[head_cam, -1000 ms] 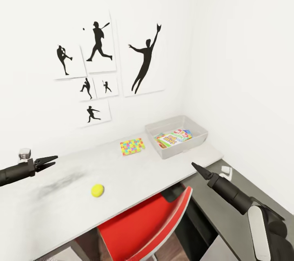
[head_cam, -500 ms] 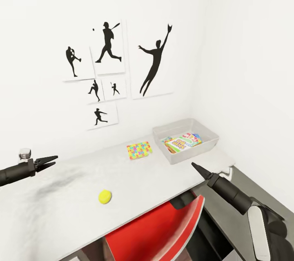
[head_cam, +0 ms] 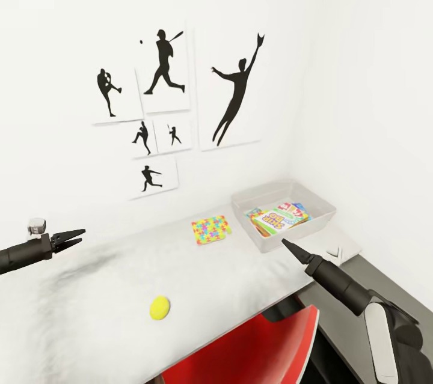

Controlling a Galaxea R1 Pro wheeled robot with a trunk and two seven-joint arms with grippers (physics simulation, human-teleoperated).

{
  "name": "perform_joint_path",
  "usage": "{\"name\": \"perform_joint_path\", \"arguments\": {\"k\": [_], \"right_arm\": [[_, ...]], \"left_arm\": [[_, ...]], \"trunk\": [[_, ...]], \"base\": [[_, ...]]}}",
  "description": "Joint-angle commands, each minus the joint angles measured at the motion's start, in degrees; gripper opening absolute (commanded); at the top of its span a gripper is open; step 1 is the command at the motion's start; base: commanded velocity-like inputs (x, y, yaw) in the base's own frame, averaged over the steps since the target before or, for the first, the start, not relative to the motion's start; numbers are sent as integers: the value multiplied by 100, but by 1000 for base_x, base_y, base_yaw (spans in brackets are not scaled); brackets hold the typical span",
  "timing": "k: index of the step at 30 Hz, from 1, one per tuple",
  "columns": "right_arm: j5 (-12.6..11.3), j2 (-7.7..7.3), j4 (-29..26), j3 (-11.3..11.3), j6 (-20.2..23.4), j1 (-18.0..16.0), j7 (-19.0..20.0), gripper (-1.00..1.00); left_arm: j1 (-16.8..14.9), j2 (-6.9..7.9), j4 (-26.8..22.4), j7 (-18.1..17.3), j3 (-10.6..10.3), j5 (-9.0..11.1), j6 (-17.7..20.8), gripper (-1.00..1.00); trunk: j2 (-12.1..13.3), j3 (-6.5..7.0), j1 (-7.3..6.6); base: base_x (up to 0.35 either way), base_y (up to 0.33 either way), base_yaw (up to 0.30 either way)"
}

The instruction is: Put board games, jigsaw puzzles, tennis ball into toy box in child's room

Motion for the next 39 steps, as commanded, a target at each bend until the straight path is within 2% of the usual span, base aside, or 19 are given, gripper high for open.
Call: {"name": "perform_joint_path", "arguments": {"k": [1,6,15,39], "right_arm": [[-12,8,-2,-11,32,-7,13,100],[-10,13,-2,30,27,-7,-9,100],[-12,-24,-3,293,34,-7,-478,100],[-12,-46,-2,321,34,-7,-523,100]], "left_arm": [[-5,1,1,-12,0,13,58,100],[-5,1,0,-12,0,13,58,100],[-5,1,0,-12,0,13,57,100],[-5,1,0,-4,1,4,59,100]], "trunk": [[-12,-13,5],[-12,-13,5],[-12,-13,5],[-12,-13,5]], "base": [[78,45,0],[36,103,8],[34,78,209],[44,38,19]]}}
